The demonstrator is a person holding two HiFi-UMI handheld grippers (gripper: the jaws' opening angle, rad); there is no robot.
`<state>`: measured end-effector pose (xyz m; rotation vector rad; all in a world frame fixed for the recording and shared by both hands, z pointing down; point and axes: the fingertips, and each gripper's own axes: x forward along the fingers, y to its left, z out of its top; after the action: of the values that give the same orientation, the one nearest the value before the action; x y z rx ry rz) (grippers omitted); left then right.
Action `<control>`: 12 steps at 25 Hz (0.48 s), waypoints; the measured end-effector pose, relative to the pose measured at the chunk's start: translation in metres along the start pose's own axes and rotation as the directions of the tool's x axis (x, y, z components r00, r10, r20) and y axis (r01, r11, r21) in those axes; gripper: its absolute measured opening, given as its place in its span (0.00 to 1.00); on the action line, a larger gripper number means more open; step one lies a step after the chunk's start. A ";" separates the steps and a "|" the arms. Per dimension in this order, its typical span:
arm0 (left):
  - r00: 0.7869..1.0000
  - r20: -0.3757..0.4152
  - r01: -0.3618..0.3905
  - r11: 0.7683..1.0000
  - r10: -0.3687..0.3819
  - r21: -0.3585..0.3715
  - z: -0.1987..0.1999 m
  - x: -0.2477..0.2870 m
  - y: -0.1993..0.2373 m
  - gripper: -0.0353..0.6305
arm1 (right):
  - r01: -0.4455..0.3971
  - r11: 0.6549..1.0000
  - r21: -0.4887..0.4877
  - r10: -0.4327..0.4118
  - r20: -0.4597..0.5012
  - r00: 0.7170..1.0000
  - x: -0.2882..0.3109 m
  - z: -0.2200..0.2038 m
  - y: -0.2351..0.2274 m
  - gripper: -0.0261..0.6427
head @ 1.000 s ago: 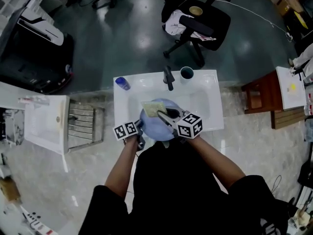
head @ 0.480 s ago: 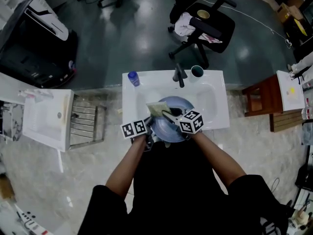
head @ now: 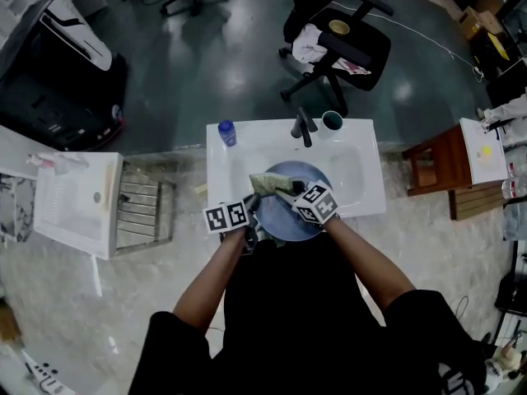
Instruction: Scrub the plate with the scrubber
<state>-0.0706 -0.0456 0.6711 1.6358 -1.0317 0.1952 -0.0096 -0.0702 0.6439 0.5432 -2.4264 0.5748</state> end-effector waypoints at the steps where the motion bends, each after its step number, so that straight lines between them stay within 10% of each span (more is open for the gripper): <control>1: 1.000 -0.005 0.004 1.000 -0.004 0.012 -0.001 0.000 -0.002 0.09 | 0.019 1.000 -0.011 -0.019 -0.014 1.000 0.001 -0.001 -0.002 0.14; 12: 0.998 -0.032 0.046 0.998 -0.045 0.031 -0.007 0.003 -0.013 0.10 | 0.160 0.977 -0.143 -0.174 -0.095 0.980 0.012 -0.001 -0.016 0.14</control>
<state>-0.0568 -0.0413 0.6658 1.6783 -0.9710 0.2071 -0.0100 -0.0860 0.6563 0.6354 -2.2712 0.3564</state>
